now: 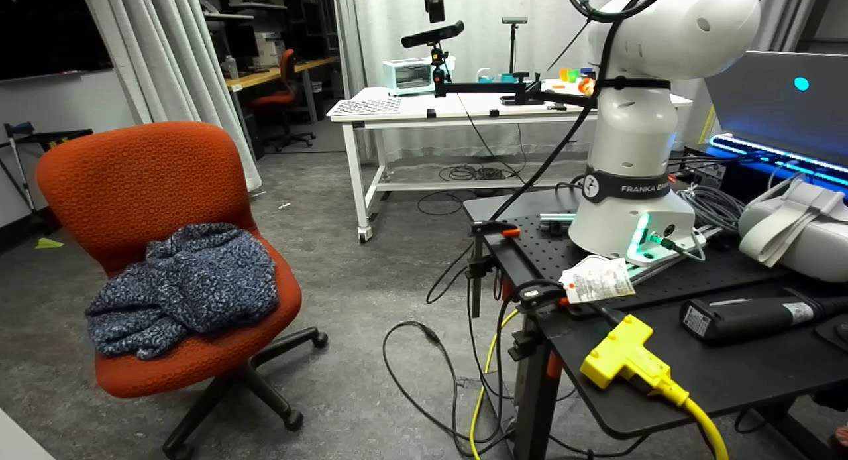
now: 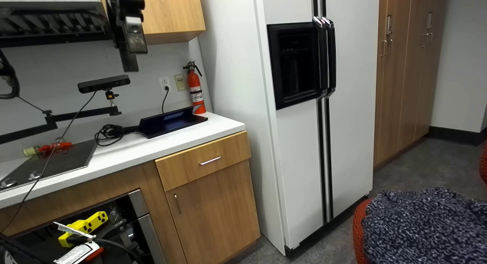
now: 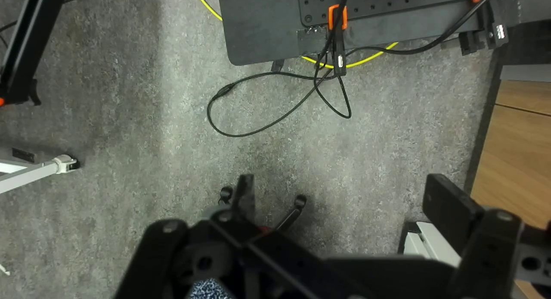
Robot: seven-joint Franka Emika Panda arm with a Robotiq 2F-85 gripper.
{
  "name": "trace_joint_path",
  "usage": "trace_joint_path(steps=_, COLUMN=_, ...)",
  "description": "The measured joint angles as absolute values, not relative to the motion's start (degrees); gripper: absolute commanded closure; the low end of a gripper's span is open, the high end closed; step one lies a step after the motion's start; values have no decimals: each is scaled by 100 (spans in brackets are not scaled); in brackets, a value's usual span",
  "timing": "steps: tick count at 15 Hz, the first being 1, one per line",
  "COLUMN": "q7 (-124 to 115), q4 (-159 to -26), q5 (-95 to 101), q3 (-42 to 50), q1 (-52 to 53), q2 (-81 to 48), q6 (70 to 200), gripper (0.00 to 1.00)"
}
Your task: Open the top drawer of the kitchen unit
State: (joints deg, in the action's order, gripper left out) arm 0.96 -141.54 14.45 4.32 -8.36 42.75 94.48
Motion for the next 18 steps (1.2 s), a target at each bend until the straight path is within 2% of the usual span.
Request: trace_joint_path(steps=18, q7=100, q4=-14218, q5=1197, q3=495, q1=-813, q2=4264, q6=9812, gripper=0)
